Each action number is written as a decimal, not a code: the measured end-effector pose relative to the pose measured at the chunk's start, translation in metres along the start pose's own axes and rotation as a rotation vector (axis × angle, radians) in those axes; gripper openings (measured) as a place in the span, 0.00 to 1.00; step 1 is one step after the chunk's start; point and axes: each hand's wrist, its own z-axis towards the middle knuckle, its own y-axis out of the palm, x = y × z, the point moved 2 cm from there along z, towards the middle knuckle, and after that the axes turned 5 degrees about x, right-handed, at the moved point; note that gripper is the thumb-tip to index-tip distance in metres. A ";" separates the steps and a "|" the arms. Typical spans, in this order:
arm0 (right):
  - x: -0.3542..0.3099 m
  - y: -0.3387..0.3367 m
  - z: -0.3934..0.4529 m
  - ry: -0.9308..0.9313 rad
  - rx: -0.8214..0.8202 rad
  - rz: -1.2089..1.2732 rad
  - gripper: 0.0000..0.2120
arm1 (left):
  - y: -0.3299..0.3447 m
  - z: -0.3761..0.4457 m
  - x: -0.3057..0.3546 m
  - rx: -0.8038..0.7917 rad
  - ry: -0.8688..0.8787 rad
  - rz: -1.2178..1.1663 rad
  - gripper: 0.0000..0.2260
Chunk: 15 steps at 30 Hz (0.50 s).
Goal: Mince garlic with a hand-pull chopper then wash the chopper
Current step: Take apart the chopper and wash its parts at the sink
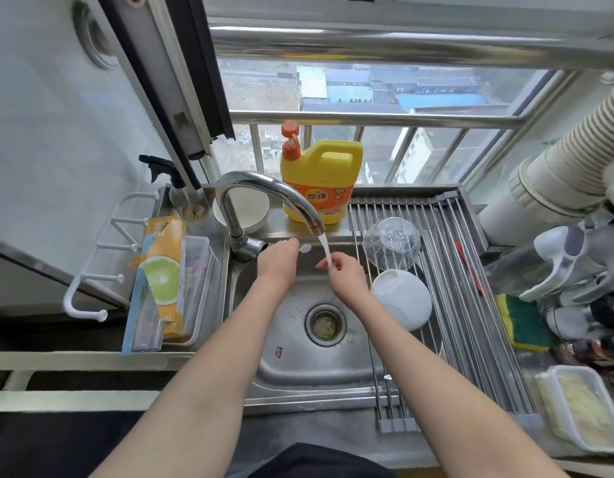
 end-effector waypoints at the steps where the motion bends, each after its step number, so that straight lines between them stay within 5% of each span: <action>1: 0.001 0.002 -0.001 0.007 -0.010 0.004 0.14 | 0.000 0.000 -0.002 0.015 0.015 0.016 0.12; 8: 0.010 0.003 -0.009 0.061 -0.041 0.061 0.17 | 0.000 -0.001 -0.009 0.092 0.048 -0.015 0.11; 15: 0.019 0.005 -0.010 0.069 -0.055 0.048 0.16 | -0.011 0.003 -0.014 0.205 -0.144 -0.161 0.08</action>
